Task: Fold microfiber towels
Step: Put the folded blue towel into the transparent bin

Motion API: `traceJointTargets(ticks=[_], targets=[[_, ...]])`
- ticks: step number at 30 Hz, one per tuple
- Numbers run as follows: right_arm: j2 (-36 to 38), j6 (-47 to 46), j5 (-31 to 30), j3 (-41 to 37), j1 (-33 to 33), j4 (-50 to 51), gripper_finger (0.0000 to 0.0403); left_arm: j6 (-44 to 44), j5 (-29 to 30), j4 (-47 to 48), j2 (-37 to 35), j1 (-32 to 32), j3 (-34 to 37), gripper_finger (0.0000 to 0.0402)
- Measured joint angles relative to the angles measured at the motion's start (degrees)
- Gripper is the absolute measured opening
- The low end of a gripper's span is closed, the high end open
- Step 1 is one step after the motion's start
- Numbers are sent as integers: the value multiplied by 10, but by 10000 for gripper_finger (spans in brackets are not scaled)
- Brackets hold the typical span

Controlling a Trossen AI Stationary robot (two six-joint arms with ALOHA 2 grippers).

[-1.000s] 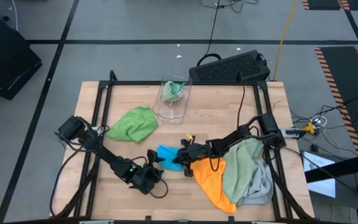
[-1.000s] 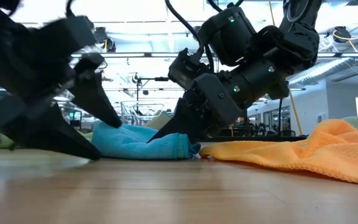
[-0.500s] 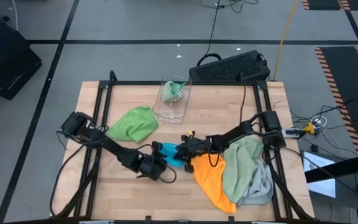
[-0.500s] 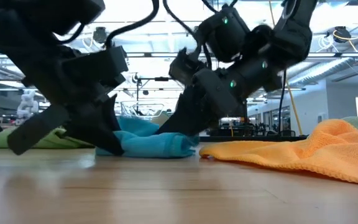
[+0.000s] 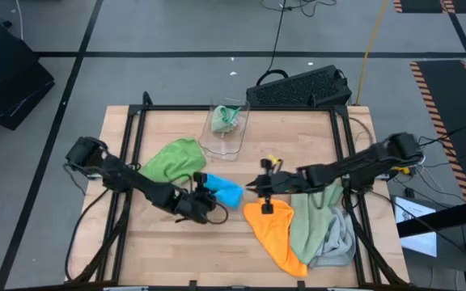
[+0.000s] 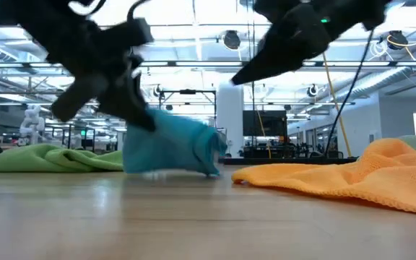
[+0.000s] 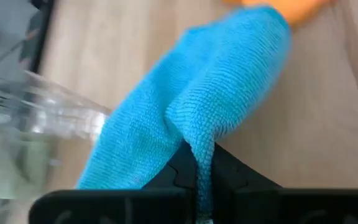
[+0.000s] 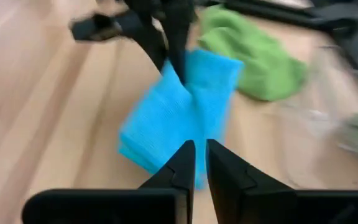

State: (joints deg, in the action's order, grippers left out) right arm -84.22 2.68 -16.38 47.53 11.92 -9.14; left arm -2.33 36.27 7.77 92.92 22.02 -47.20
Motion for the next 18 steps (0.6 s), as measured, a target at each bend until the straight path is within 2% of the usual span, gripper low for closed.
traceJointTargets(ticks=[5, 10, 15, 18], targets=[[81, 0, -63, -93, 9, -63, 33, -59, 19, -12, -74, -39, 0, 8], [115, 7, -79, -173, 7, -161, 33, -123, 28, -55, -136, -103, -1, 16], [116, 30, -79, -196, -3, -190, 33, -215, 24, -128, -159, -186, -2, 8], [117, 48, -79, -196, -7, -193, 33, -257, -13, -138, -153, -245, -12, 16]])
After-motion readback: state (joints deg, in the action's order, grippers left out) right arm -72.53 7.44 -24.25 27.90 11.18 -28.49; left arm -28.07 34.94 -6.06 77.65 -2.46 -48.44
